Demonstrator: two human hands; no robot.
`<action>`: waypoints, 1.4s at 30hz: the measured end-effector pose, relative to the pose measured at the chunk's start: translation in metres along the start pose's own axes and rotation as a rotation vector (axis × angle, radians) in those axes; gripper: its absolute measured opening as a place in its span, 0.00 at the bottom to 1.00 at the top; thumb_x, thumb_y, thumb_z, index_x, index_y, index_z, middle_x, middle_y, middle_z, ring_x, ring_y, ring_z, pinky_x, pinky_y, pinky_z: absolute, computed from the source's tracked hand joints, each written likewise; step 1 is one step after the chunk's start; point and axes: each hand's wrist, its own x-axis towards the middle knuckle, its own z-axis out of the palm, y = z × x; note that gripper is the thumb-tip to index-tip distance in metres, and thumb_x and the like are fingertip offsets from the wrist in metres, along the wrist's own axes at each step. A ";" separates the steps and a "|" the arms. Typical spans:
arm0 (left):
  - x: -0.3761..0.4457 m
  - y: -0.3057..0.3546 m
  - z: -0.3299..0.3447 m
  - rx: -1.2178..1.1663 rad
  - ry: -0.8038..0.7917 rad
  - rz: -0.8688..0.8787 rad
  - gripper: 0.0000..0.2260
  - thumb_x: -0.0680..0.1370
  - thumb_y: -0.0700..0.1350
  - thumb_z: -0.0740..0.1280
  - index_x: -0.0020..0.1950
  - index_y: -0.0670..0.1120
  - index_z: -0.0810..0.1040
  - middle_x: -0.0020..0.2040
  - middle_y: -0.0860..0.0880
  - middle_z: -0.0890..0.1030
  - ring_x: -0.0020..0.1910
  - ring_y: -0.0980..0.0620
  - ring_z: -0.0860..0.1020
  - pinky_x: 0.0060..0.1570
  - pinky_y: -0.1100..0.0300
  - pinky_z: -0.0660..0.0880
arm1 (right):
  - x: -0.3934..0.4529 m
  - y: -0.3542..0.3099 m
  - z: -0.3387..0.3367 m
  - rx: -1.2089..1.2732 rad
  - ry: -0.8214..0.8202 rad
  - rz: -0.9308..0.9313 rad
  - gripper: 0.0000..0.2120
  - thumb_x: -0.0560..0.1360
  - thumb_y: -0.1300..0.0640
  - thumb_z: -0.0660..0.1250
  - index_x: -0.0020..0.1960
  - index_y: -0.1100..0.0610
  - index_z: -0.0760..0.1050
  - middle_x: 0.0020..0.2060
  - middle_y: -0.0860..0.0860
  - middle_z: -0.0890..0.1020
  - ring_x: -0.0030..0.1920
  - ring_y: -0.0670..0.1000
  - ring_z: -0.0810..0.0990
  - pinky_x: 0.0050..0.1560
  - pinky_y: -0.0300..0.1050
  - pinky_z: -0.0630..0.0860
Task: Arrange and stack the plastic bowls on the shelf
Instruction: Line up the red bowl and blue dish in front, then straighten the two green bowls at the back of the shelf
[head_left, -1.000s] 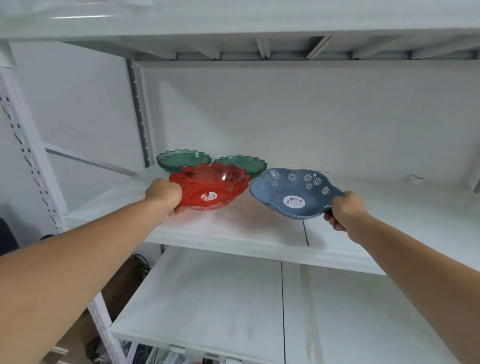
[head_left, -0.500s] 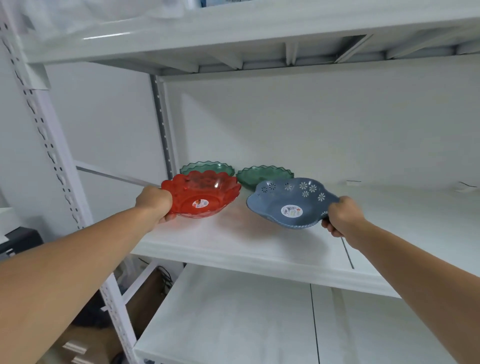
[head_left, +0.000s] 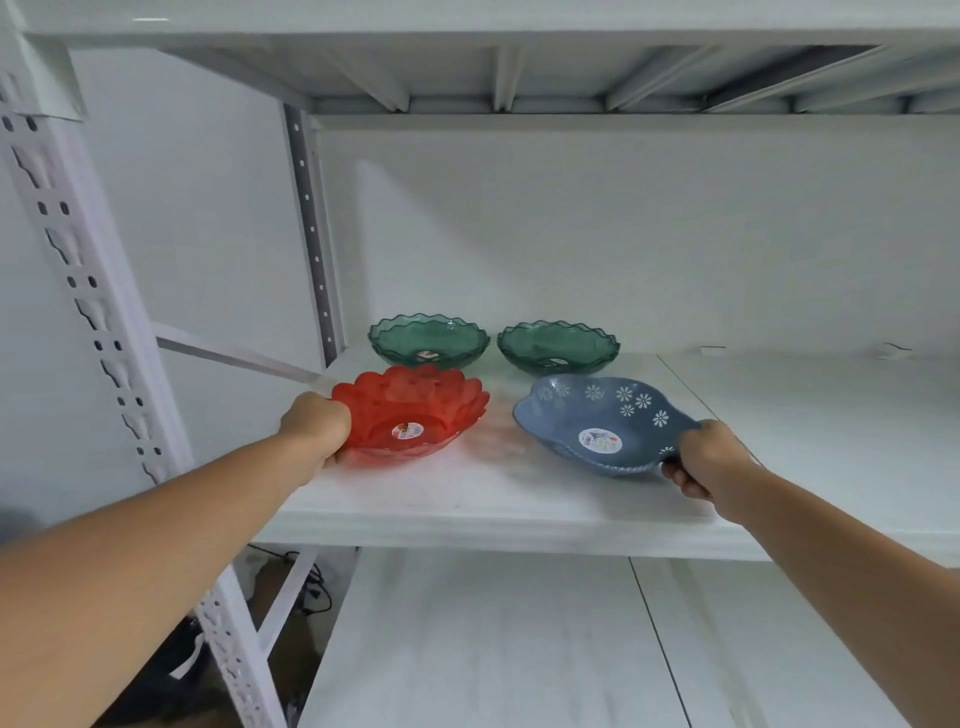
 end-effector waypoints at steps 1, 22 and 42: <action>0.004 -0.001 0.000 0.003 -0.010 0.011 0.14 0.80 0.45 0.65 0.60 0.39 0.81 0.53 0.34 0.85 0.46 0.35 0.85 0.49 0.39 0.84 | -0.002 -0.001 0.003 0.006 0.005 0.004 0.18 0.76 0.69 0.50 0.54 0.65 0.78 0.29 0.60 0.79 0.24 0.52 0.68 0.22 0.37 0.64; 0.014 0.067 -0.015 0.598 0.046 0.544 0.34 0.83 0.66 0.54 0.87 0.52 0.62 0.85 0.46 0.63 0.83 0.39 0.60 0.78 0.41 0.61 | 0.019 -0.066 0.012 -0.885 0.029 -0.508 0.32 0.82 0.37 0.54 0.85 0.43 0.56 0.79 0.55 0.67 0.78 0.63 0.62 0.74 0.64 0.64; 0.007 0.085 0.036 0.593 -0.069 0.683 0.28 0.88 0.61 0.50 0.81 0.50 0.74 0.78 0.48 0.76 0.74 0.48 0.74 0.71 0.53 0.69 | 0.068 -0.080 0.021 -0.712 -0.133 -0.656 0.28 0.84 0.40 0.55 0.79 0.51 0.70 0.72 0.56 0.77 0.69 0.57 0.76 0.66 0.53 0.72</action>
